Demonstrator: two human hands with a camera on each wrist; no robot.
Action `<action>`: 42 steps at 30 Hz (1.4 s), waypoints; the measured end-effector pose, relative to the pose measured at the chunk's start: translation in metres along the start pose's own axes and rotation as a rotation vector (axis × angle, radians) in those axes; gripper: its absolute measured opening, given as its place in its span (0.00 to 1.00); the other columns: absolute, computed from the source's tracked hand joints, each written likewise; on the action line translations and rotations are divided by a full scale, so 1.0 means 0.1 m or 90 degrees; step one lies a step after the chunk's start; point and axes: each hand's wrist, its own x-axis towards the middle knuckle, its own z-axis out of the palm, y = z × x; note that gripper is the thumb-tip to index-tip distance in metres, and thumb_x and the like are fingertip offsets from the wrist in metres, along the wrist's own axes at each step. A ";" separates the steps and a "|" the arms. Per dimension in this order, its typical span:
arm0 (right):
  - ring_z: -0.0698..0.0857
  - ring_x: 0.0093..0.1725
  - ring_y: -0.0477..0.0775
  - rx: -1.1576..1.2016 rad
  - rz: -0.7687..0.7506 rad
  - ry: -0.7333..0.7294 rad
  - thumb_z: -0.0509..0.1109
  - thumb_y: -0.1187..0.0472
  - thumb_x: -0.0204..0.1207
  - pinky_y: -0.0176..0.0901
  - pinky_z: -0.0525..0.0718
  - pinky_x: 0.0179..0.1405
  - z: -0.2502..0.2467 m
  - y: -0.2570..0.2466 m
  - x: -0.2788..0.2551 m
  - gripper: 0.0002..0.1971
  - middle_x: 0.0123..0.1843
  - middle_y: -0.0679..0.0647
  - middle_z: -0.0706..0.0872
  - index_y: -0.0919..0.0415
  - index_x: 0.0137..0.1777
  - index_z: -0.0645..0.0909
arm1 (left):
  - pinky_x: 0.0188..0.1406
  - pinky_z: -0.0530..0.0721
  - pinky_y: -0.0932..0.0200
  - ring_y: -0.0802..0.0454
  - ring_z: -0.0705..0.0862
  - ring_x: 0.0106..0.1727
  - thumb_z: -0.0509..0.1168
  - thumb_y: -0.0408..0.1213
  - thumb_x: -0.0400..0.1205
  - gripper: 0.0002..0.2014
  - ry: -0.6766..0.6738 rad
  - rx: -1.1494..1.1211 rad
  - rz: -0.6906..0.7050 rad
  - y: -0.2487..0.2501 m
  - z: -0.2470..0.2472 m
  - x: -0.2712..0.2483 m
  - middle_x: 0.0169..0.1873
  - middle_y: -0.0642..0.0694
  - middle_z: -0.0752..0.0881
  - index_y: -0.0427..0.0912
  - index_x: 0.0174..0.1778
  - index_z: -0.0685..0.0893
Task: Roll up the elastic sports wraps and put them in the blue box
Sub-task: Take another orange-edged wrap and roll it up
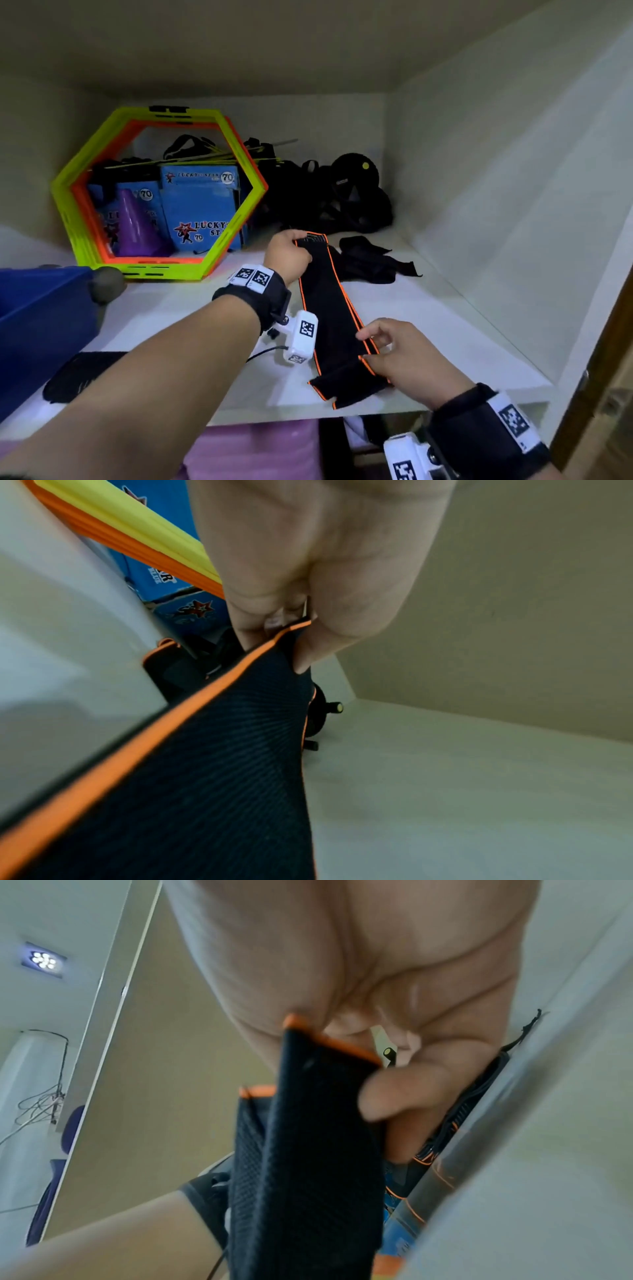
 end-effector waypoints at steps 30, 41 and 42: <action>0.93 0.37 0.63 0.005 0.075 -0.005 0.60 0.72 0.76 0.64 0.92 0.44 -0.04 0.11 0.06 0.12 0.41 0.64 0.91 0.58 0.47 0.83 | 0.37 0.92 0.55 0.47 0.89 0.30 0.61 0.18 0.79 0.12 -0.032 0.062 -0.215 -0.22 -0.19 -1.69 0.30 0.41 0.90 0.36 0.44 0.86; 0.92 0.46 0.70 0.130 0.067 -0.048 0.59 0.77 0.79 0.65 0.91 0.54 -0.10 0.20 -0.01 0.11 0.46 0.68 0.90 0.67 0.52 0.81 | 0.58 0.88 0.44 0.39 0.88 0.45 0.65 0.22 0.83 0.07 0.035 -0.067 -0.207 -0.08 -0.18 -2.16 0.47 0.26 0.90 0.35 0.45 0.87; 0.92 0.45 0.70 0.127 0.068 -0.049 0.61 0.76 0.79 0.66 0.90 0.54 -0.11 0.21 -0.02 0.10 0.46 0.68 0.90 0.66 0.52 0.81 | 0.55 0.86 0.46 0.40 0.87 0.43 0.65 0.22 0.83 0.06 0.049 -0.070 -0.209 -0.07 -0.19 -2.19 0.44 0.28 0.90 0.34 0.46 0.87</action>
